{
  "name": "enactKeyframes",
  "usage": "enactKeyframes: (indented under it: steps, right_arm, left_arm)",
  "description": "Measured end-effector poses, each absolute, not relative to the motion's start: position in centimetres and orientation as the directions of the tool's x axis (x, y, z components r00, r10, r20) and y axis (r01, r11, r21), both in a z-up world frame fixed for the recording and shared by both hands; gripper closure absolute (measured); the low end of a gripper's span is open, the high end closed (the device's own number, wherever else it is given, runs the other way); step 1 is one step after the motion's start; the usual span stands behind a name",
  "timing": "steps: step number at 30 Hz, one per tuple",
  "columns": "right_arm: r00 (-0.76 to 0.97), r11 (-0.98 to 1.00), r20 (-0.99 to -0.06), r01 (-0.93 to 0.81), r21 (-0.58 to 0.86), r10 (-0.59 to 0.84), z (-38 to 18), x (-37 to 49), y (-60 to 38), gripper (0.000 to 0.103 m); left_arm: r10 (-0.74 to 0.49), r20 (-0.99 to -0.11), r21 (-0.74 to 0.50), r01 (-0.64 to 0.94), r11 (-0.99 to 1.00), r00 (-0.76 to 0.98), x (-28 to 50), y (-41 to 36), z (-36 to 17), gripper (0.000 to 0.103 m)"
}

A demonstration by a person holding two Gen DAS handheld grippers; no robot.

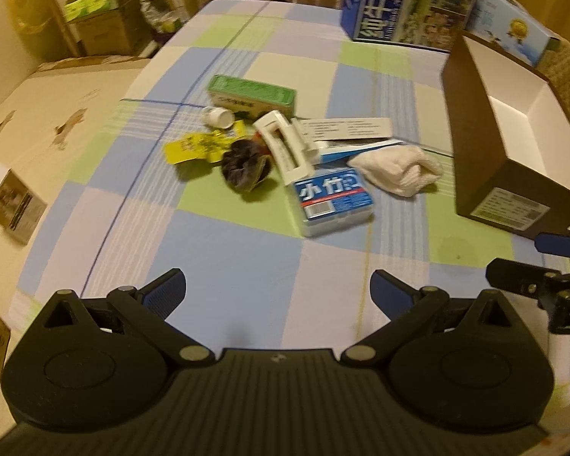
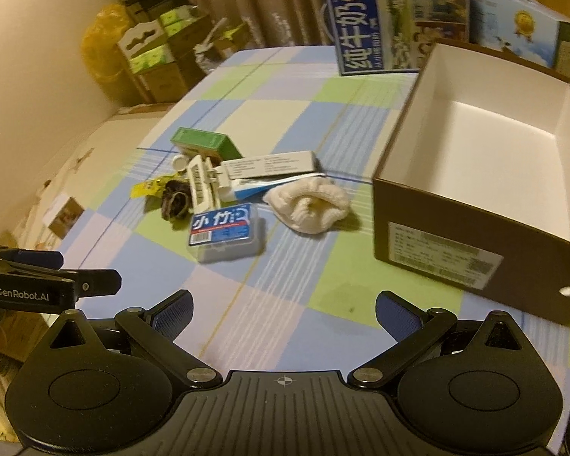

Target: Organize objects

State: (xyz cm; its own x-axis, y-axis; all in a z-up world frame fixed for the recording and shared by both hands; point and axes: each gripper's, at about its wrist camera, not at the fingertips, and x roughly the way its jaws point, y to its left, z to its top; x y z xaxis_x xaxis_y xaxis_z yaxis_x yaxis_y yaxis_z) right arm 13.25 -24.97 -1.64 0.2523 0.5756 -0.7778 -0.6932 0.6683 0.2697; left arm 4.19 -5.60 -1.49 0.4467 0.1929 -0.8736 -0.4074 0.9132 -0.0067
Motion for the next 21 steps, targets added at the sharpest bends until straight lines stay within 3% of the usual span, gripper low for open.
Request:
enactKeyframes:
  steps: [9,13,21]
  right_arm:
    - [0.228,0.648,-0.748,-0.686,0.330,0.623,-3.0,13.7,-22.2,0.003]
    - [0.250,0.669,-0.738,-0.659,0.345,0.627,-3.6,13.9,-20.5,0.013]
    - [0.286,0.735,-0.766,-0.592,0.331,0.576,-5.4,13.7,-16.3,0.014]
  left_arm:
    - [0.196,-0.877,-0.003,-0.414,0.910,0.438,4.1,-1.6,-2.7,0.001]
    - [0.177,-0.875,0.000,-0.367,0.930,0.450,4.9,0.6,-3.4,0.001]
    - [0.117,-0.873,-0.026,-0.284,0.958,0.473,6.5,5.1,-4.6,0.001]
